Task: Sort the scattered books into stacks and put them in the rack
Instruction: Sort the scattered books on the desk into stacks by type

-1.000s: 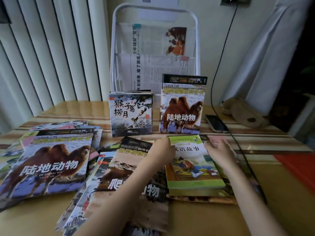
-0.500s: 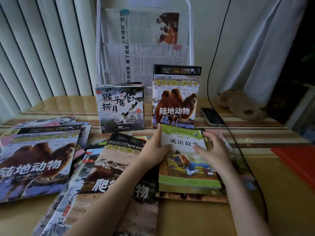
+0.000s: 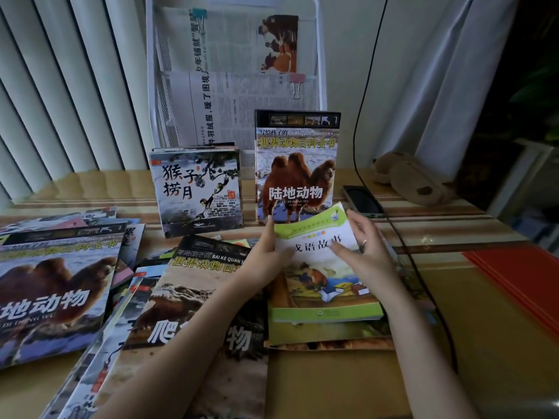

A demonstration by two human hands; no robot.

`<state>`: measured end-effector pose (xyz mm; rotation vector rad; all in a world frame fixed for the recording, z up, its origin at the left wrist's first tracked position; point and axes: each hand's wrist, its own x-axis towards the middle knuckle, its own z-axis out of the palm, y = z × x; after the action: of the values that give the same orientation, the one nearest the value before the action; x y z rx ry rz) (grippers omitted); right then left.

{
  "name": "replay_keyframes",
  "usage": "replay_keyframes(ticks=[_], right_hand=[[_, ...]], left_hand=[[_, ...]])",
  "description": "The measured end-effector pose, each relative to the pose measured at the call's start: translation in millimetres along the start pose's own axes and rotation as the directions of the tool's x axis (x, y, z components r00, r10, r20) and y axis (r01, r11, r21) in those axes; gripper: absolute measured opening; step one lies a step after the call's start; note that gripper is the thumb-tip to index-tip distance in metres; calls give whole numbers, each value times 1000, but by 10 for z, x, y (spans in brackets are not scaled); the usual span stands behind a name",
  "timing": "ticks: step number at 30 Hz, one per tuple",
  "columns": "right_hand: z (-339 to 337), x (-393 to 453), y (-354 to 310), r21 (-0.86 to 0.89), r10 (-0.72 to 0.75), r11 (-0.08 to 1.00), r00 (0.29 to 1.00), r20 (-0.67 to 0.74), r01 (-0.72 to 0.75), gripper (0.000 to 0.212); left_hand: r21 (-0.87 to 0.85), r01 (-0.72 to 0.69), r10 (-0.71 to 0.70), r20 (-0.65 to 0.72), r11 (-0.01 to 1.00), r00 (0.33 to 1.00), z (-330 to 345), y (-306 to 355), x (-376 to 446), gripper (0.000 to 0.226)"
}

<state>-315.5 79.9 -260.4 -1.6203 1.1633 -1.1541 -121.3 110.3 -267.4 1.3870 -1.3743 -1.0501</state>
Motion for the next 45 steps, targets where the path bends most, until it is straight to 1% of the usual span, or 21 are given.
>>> replay_keyframes(ticks=[2, 3, 7, 9, 11, 14, 18, 20, 22, 25, 27, 30, 33, 35, 38, 39, 40, 41, 43, 44, 45], right_hand=[[-50, 43, 15, 70, 31, 997, 1000, -3, -31, 73], [-71, 70, 38, 91, 64, 994, 998, -11, -63, 77], [-212, 129, 94, 282, 215, 946, 959, -187, -157, 70], [-309, 128, 90, 350, 282, 918, 924, -256, -184, 61], [-354, 134, 114, 385, 295, 903, 927, -229, -192, 59], [-313, 159, 173, 361, 280, 911, 941, -190, -198, 57], [-273, 176, 189, 409, 264, 899, 939, -221, -156, 57], [-283, 191, 212, 419, 270, 895, 933, -238, -152, 56], [-286, 209, 230, 412, 278, 897, 929, -242, -161, 55], [-307, 213, 220, 436, 293, 884, 928, -229, -171, 55], [-396, 212, 204, 443, 304, 878, 925, -225, -181, 55], [-625, 256, 241, 353, 303, 912, 924, -233, -210, 52], [-837, 328, 218, 152, 251, 962, 956, -152, -229, 51], [-891, 366, 171, -82, 247, 965, 968, -45, -250, 53], [-793, 400, 137, -227, 267, 942, 961, 64, -247, 52], [-734, 405, 154, -285, 260, 929, 964, 57, -234, 50], [-674, 402, 173, -373, 242, 902, 970, 23, -216, 47], [-624, 402, 197, -498, 202, 847, 979, -22, -186, 43], [-532, 371, 146, -711, 64, 689, 989, -133, -141, 31], [-468, 350, 75, -694, -10, 712, 986, -166, -110, 24], [-388, 342, -25, -576, -8, 812, 985, -174, -95, 23]], left_hand=[[-212, 28, -38, -41, 977, 998, -12, 42, 14, 82], [-248, 38, -59, -74, 968, 996, -6, 56, 16, 73], [-106, 67, -79, -114, 992, 990, 15, 150, 33, 51], [-99, 200, -213, -148, 975, 966, -2, 256, 138, 28], [-246, 338, -388, -197, 909, 900, -84, 374, 269, 12], [-364, 461, -525, -93, 809, 846, -186, 427, 461, 12], [-215, 535, -524, 113, 817, 844, -82, 278, 473, 13], [-197, 527, -508, 139, 827, 850, -83, 199, 494, 36], [-234, 513, -485, 169, 826, 858, -103, 199, 465, 45], [-363, 438, -431, 105, 823, 896, -163, 168, 441, 44], [-457, 377, -396, 58, 806, 917, -301, 198, 376, 29], [-604, 330, -424, -16, 726, 905, -731, 145, 383, 19], [-689, 287, -399, -3, 666, 917, -982, -4, 373, 32], [-701, 248, -330, 20, 668, 944, -978, -92, 364, 36], [-775, 212, -214, 101, 596, 972, -917, -66, 351, 45], [-794, 227, -203, 133, 563, 970, -897, -21, 347, 40], [-792, 259, -226, 157, 553, 961, -887, 29, 348, 25], [-783, 281, -263, 156, 555, 952, -852, 65, 347, 15], [-730, 311, -346, 109, 608, 932, -761, 90, 379, 16], [-706, 317, -358, 96, 633, 929, -702, 112, 383, 15], [-676, 311, -341, 94, 668, 935, -625, 143, 369, 15]])
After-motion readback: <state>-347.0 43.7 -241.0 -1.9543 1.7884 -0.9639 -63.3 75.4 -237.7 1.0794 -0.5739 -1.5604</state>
